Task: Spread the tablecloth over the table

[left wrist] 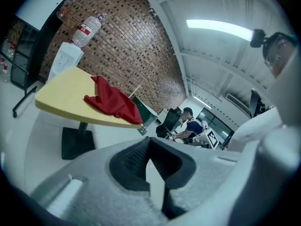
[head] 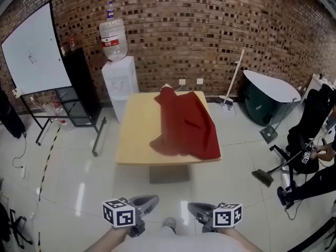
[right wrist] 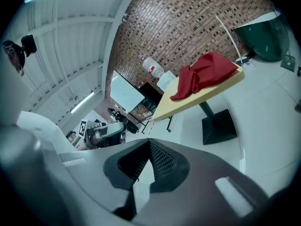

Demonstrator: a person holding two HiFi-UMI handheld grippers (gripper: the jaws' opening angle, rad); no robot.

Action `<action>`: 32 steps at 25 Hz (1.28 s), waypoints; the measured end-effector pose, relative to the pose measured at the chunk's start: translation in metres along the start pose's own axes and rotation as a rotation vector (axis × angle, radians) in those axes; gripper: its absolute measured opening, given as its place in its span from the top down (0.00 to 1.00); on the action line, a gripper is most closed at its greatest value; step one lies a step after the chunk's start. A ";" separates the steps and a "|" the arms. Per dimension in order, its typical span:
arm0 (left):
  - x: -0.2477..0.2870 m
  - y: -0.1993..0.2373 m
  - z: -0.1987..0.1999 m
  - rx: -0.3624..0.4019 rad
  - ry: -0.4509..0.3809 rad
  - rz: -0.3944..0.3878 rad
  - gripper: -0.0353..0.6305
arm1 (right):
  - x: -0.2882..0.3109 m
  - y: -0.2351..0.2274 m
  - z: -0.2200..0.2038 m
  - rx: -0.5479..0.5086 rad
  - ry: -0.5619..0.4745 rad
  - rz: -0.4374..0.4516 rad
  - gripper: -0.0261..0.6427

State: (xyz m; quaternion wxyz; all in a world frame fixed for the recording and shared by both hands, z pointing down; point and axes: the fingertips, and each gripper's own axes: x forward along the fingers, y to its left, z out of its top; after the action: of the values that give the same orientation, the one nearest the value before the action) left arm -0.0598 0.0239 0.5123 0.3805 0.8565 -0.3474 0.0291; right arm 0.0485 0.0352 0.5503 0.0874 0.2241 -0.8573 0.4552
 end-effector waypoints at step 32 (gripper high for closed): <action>0.101 0.175 0.147 -0.008 0.041 0.102 0.70 | 0.025 -0.131 0.191 0.058 -0.209 -0.195 0.82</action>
State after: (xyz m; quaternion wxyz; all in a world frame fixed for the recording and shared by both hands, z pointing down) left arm -0.1226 -0.2150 0.5498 0.3891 0.8354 -0.3828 0.0643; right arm 0.0975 -0.1920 0.5471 0.0350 0.3552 -0.8223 0.4433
